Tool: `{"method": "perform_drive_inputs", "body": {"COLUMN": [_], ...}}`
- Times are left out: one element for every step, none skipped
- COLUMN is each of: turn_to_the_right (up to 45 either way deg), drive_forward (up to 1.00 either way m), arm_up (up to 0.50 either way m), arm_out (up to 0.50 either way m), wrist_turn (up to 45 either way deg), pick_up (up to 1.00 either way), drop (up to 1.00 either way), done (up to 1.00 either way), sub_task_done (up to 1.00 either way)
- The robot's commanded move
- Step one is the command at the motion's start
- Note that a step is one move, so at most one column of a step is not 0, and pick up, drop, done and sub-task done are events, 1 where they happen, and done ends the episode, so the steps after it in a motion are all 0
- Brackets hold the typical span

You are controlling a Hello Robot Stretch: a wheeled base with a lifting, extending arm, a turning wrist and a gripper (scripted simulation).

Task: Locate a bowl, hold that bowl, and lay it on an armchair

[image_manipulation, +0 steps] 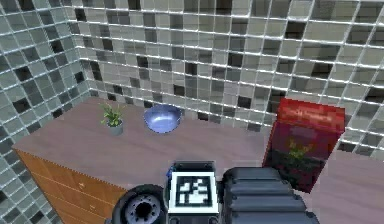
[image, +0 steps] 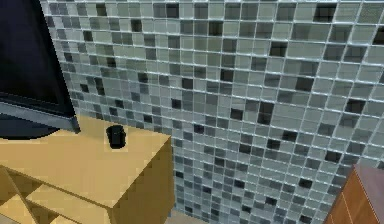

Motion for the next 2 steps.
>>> {"method": "perform_drive_inputs", "body": {"turn_to_the_right": [0.0, 0.0], "drive_forward": [0.0, 0.0], "arm_up": [0.0, 0.0], "arm_out": [0.46, 0.0], "wrist_turn": [0.0, 45.0], "pick_up": [0.0, 0.0], "drop": [0.0, 0.0], "done": [0.0, 0.0], "sub_task_done": [0.0, 0.0]}}
